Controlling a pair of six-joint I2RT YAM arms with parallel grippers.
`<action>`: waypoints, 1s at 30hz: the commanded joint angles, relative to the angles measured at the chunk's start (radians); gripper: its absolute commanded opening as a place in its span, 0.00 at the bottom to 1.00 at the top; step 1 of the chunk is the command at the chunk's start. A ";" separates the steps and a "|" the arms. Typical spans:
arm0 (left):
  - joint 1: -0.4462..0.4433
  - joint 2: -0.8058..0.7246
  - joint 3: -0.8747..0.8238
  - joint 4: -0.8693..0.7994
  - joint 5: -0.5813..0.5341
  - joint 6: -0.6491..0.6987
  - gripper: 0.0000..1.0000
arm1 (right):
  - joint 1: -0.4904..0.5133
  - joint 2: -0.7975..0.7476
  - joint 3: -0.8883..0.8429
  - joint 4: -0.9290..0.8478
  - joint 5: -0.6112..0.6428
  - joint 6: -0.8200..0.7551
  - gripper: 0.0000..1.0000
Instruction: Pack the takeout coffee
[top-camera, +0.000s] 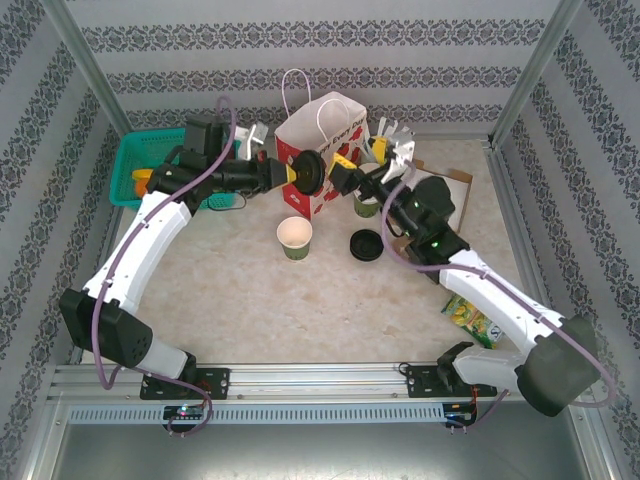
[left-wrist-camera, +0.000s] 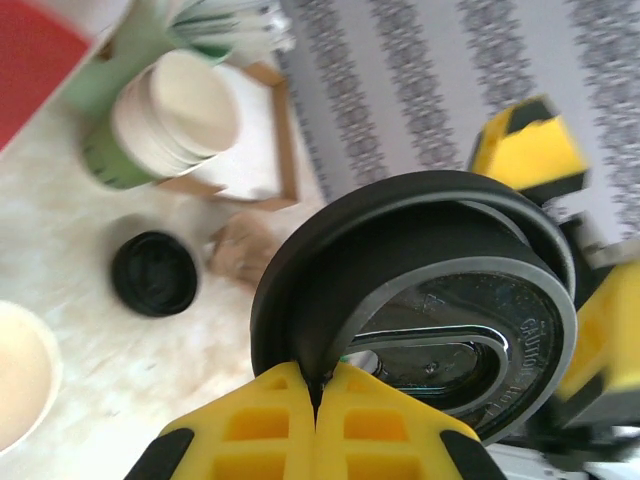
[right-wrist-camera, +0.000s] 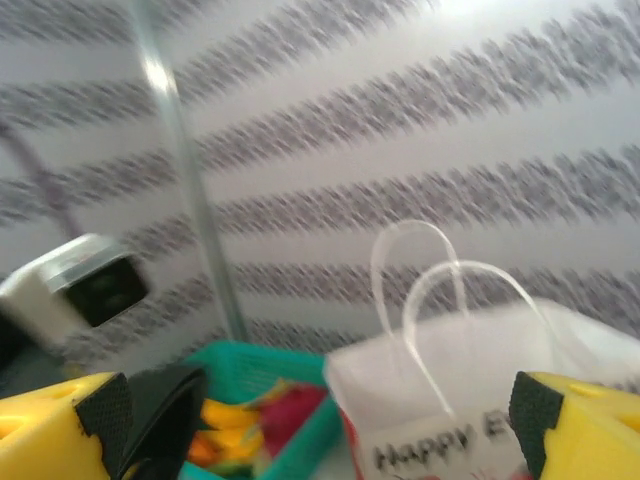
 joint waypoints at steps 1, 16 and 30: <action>0.006 -0.002 -0.043 -0.158 -0.102 0.116 0.00 | 0.013 0.025 0.123 -0.551 0.179 0.071 0.98; 0.004 0.050 -0.124 -0.395 -0.362 0.193 0.00 | 0.043 0.101 0.069 -0.648 0.063 0.458 0.98; 0.005 0.187 -0.039 -0.420 -0.363 0.163 0.00 | 0.132 0.320 0.082 -0.462 -0.090 0.732 0.98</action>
